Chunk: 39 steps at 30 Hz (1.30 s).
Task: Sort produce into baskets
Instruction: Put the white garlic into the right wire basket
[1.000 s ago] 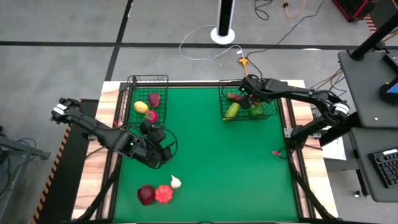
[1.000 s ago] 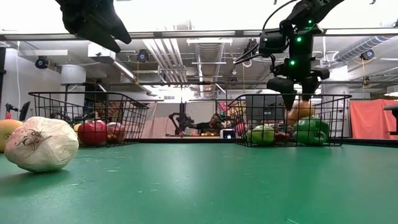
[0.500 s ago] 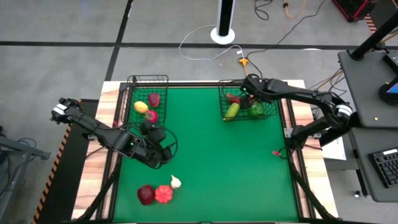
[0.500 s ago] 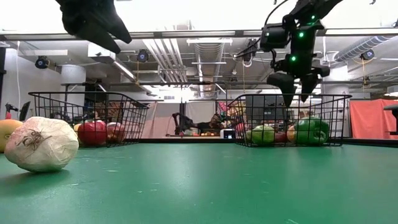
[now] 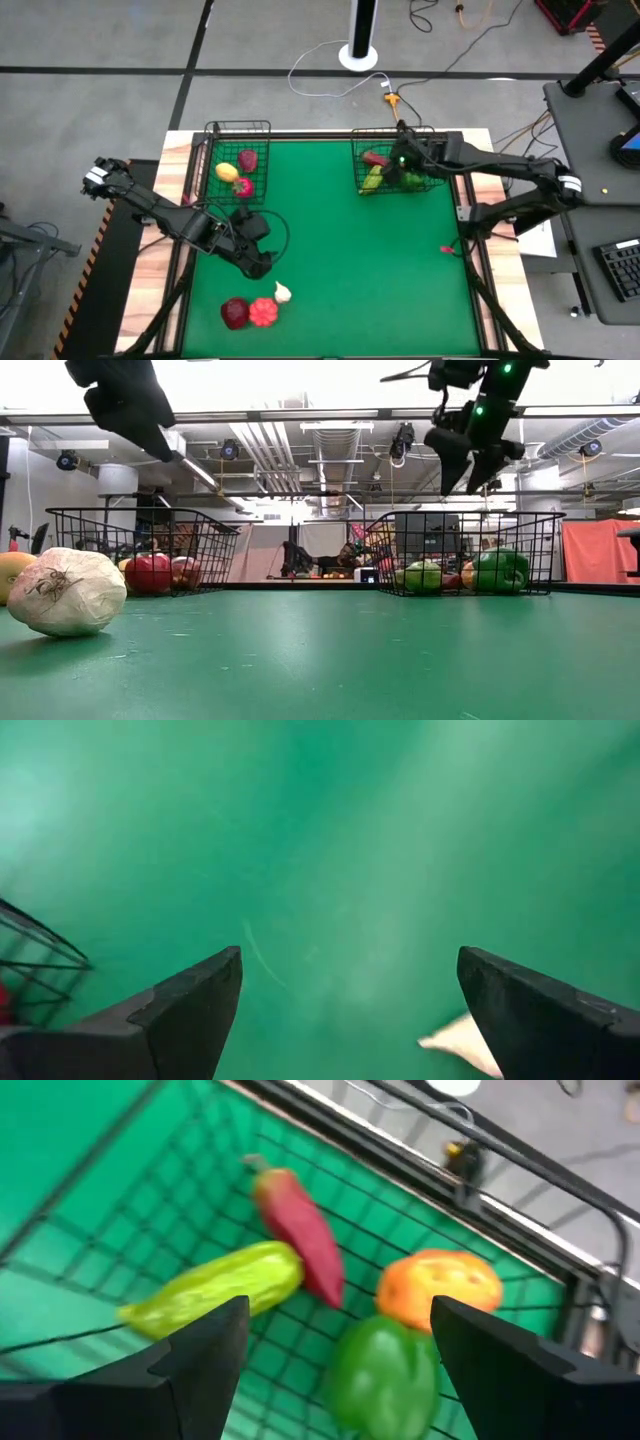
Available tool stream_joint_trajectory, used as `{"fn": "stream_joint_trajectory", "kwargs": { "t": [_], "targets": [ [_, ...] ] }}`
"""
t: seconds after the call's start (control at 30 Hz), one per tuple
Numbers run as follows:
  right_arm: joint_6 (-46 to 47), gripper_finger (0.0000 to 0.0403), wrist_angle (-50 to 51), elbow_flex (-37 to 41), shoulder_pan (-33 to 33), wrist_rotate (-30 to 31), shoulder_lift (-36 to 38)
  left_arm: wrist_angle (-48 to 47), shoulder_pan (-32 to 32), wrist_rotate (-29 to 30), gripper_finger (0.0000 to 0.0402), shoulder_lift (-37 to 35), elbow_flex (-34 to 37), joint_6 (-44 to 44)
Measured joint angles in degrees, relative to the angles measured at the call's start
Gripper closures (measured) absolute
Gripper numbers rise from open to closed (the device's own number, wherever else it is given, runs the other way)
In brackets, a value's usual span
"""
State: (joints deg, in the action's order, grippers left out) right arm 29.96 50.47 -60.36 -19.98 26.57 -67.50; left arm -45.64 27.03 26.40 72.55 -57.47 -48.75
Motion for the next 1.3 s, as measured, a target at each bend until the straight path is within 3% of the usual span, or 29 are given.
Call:
{"fn": "stream_joint_trajectory", "kwargs": {
  "t": [0.23,0.63,0.9,1.3],
  "targets": [
    [-0.3,0.0097,-0.8,0.0,8.2,0.0,-0.1,3.7,1.8,-3.8,0.0051,1.3,0.0,2.2],
    [-1.1,0.0103,-3.8,0.0,20.9,0.0,0.1,10.5,4.9,-9.5,0.0051,10.7,0.0,6.4],
    [-1.2,0.0103,-4.4,0.0,23.2,0.0,0.0,11.3,6.2,-10.7,0.0051,19.5,-6.1,8.4],
    [-2.3,0.0103,-4.4,0.0,23.1,0.0,-0.1,-1.6,6.3,-13.2,0.0051,31.0,-19.1,4.7]
  ]
}}
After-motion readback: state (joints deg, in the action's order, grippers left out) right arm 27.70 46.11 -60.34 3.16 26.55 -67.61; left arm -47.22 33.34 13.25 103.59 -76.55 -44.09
